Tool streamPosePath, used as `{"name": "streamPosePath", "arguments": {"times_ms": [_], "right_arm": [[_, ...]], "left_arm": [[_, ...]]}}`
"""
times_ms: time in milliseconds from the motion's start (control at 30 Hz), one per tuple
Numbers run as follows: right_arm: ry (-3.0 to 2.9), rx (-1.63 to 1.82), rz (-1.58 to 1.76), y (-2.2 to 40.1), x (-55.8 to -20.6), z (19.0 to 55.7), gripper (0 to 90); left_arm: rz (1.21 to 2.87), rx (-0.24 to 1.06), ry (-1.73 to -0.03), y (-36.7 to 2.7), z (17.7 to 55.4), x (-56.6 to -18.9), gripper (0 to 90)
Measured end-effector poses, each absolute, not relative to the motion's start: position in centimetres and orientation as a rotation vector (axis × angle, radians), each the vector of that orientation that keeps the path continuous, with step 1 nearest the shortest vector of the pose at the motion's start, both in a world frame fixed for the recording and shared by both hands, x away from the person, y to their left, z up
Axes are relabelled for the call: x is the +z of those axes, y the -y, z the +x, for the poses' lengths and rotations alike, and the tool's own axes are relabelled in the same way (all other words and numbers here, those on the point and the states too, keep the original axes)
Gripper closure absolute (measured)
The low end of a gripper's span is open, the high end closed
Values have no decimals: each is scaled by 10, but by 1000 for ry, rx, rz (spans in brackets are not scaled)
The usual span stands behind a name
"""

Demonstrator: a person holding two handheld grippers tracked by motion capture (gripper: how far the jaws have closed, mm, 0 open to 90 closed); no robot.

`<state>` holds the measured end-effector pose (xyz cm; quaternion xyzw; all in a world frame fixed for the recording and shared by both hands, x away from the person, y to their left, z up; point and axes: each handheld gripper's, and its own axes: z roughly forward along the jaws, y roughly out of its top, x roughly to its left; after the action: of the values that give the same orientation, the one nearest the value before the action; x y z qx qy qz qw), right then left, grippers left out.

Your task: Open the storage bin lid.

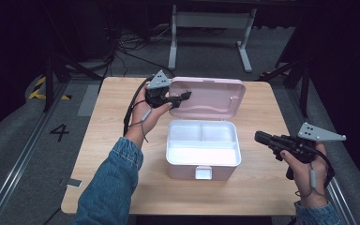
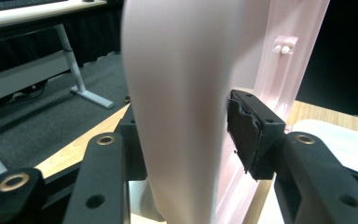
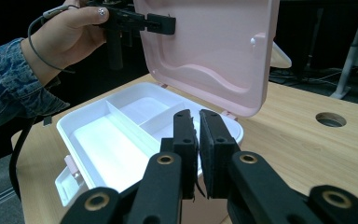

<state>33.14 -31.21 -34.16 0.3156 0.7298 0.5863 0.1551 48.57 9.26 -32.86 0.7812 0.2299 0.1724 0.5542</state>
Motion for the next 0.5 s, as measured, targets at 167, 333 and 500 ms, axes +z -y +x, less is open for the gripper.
{"name": "streamPosePath", "arguments": {"times_ms": [167,333,500], "right_arm": [[-2091,1681,907,313,-342,332,859],[-2087,1679,911,314,-343,332,857],[-2094,1677,919,314,-343,333,854]], "left_arm": [[1859,395,-567,-92,490,-335,531],[1865,401,-584,-92,495,-339,518],[1867,402,-603,-91,500,-342,504]]}}
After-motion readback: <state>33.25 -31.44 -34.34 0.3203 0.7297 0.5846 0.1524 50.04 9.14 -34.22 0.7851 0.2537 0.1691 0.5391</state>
